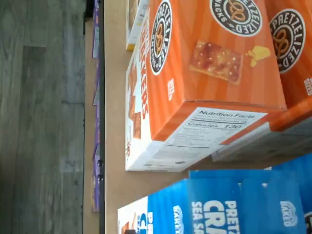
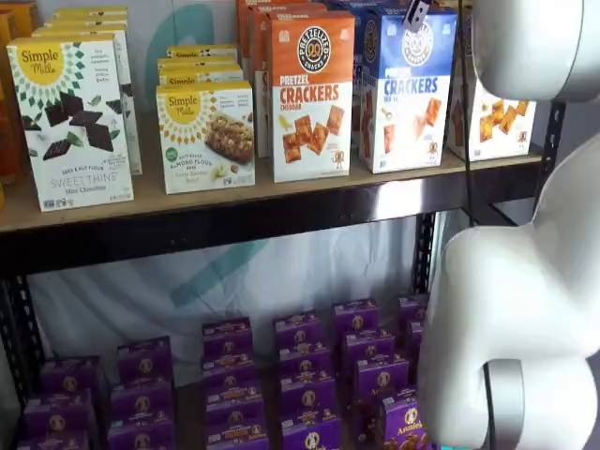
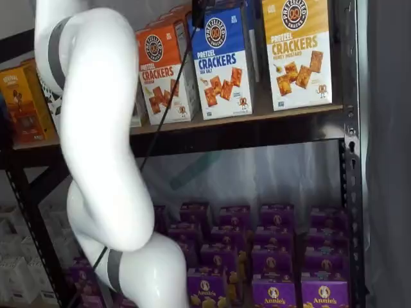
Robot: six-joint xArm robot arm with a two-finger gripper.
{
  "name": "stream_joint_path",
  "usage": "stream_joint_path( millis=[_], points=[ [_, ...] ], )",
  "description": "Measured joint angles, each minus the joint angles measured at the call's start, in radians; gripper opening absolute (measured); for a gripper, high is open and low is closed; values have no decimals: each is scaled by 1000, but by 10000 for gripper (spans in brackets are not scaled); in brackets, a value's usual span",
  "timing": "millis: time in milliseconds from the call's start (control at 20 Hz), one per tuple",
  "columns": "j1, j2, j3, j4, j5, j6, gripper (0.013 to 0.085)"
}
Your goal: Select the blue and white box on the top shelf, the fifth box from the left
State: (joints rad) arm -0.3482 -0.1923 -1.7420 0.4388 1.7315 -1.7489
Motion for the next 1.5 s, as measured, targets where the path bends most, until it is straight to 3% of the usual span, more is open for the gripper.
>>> stream_joint_path(
  millis=[650, 1500],
  points=[
    [30, 26, -4, -76, -9, -10, 850],
    [42, 20, 24, -124, 10, -21, 850]
  ],
)
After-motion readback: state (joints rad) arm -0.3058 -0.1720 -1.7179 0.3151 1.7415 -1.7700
